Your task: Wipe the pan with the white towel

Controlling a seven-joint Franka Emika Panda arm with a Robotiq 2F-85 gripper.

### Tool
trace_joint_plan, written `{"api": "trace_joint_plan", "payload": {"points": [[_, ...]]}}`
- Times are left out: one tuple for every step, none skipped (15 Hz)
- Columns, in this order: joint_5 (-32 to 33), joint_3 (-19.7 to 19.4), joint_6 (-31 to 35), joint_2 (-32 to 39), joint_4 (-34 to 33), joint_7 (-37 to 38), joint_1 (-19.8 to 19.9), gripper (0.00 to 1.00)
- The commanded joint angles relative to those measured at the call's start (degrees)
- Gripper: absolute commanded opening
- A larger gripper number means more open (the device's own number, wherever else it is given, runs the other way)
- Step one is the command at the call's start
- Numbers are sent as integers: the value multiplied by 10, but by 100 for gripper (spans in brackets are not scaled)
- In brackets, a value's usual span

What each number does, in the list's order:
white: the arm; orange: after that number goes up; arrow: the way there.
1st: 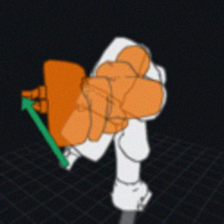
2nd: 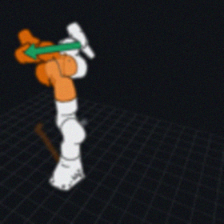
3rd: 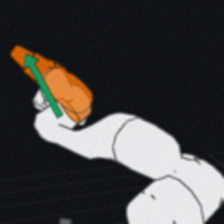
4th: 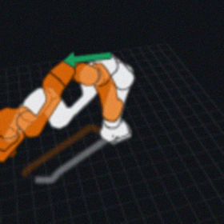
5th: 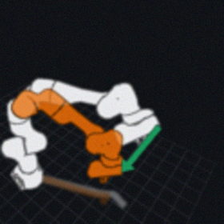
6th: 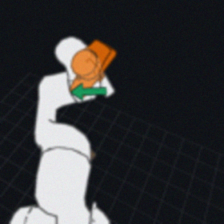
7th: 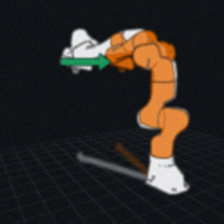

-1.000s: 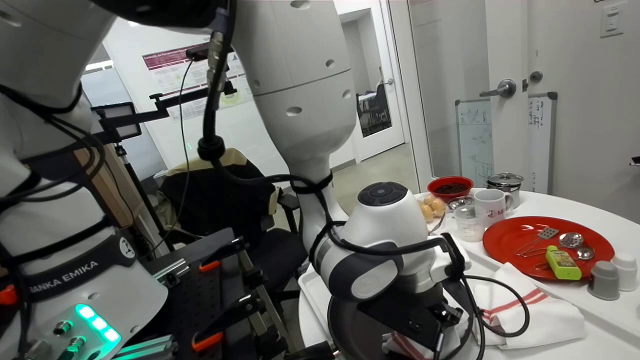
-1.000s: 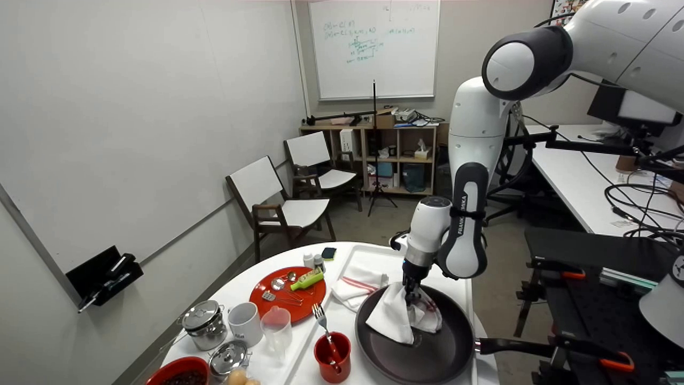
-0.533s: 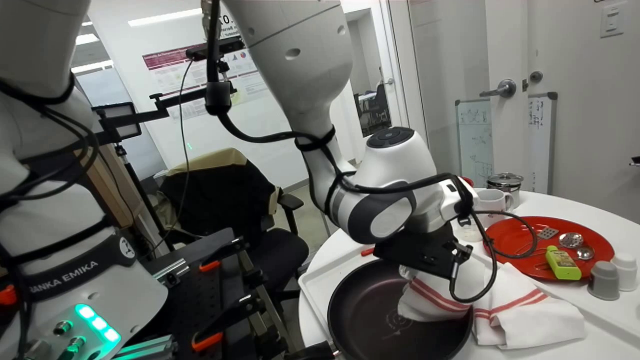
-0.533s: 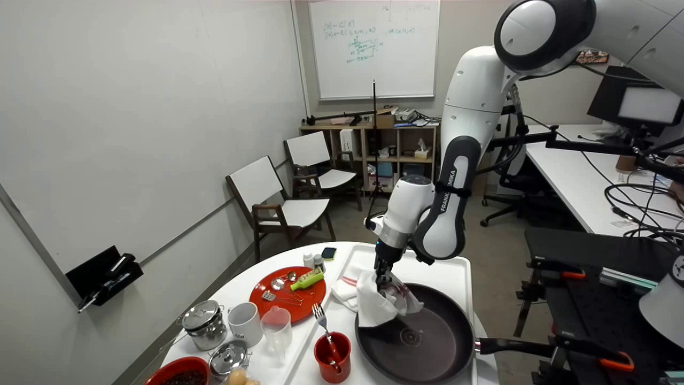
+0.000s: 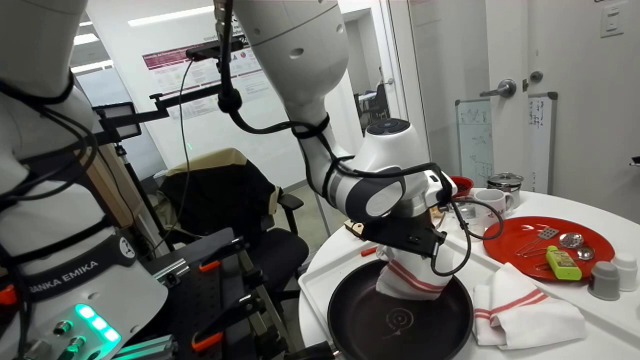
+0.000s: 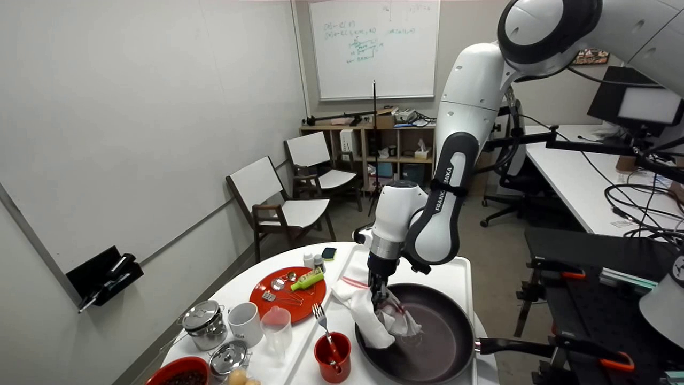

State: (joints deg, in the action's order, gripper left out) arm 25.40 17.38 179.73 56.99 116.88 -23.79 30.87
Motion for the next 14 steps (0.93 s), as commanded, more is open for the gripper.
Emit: {"api": "trace_joint_plan", "payload": {"points": [[-21, -5, -41, 11, -6, -33, -13, 3], [-24, -8, -51, 17, -6, -39, -17, 3], [-26, -13, -56, 21, -7, -42, -22, 3], [-27, -19, -59, 26, -7, -45, -31, 3], [-28, -31, -57, 31, -9, -44, -45, 3], [-27, -44, -53, 35, -13, -42, -57, 3], [-26, -58, -49, 39, -17, -40, -69, 3], [-26, -77, -49, 45, -26, -37, -84, 3], [-26, -90, -51, 51, -30, -36, -92, 3], [-25, -103, -51, 55, -30, -38, -95, 3], [-25, -113, -51, 59, -31, -39, -98, 3], [-25, -124, -50, 62, -28, -38, -99, 3], [-24, -132, -50, 64, -24, -39, -98, 3], [-23, -141, -46, 65, -21, -38, -97, 3]]}}
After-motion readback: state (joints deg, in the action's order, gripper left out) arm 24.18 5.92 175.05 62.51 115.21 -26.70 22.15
